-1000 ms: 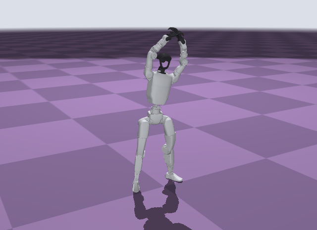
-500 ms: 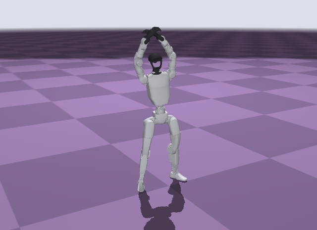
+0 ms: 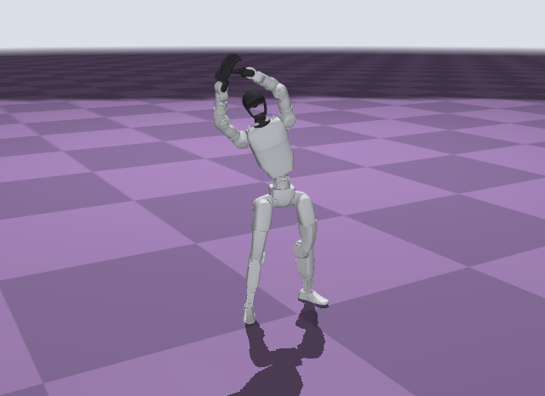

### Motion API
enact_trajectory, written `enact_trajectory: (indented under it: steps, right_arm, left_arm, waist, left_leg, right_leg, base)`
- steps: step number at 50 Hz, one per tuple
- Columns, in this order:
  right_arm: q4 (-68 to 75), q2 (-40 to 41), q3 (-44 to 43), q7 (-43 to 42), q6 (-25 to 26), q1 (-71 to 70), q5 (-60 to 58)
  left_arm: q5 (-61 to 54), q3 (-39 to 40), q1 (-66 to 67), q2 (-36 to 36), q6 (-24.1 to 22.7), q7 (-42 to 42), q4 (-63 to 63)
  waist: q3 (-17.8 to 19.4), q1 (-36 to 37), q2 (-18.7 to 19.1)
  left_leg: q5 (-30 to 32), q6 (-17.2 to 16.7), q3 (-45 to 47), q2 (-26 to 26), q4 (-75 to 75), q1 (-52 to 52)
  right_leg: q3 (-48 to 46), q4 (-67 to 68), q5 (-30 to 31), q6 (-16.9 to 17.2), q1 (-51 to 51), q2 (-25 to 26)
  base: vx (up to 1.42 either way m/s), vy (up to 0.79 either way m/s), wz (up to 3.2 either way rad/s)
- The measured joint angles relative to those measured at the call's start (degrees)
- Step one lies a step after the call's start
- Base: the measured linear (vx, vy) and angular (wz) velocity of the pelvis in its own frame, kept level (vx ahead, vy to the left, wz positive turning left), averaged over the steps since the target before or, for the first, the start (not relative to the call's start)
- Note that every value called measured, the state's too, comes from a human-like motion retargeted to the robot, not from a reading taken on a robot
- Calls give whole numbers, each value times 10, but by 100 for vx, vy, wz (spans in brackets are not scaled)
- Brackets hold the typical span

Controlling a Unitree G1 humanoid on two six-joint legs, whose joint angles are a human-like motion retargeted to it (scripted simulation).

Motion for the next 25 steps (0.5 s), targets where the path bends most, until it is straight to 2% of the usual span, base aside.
enact_trajectory:
  steps: [13, 15, 25]
  right_arm:
    - [-6, -16, -36, 2, 1, 40, 0]
    - [-2, -11, -68, 4, 16, 55, -6]
    - [-10, -27, -78, -4, -7, 70, -2]
  left_arm:
    - [39, 0, 4, -20, 9, -7, -3]
    - [47, 0, 6, -20, 16, -8, -8]
    - [72, 0, -2, -35, 20, -7, -10]
  waist:
    - [11, -28, 60]
    - [15, -36, 67]
    - [14, -40, 93]
  left_leg:
    - [14, 0, -5, -28, -6, -21]
    - [15, 0, -6, -31, -6, -21]
    - [19, 0, -6, -38, -9, -22]
  right_leg:
    - [-2, -7, 12, 0, -16, -24]
    - [-3, -7, 13, 0, -15, -26]
    - [-1, -6, 13, 0, -19, -32]
  base:
    - [0, 0, 0]
    - [0, 0, 0]
    - [0, 0, 0]
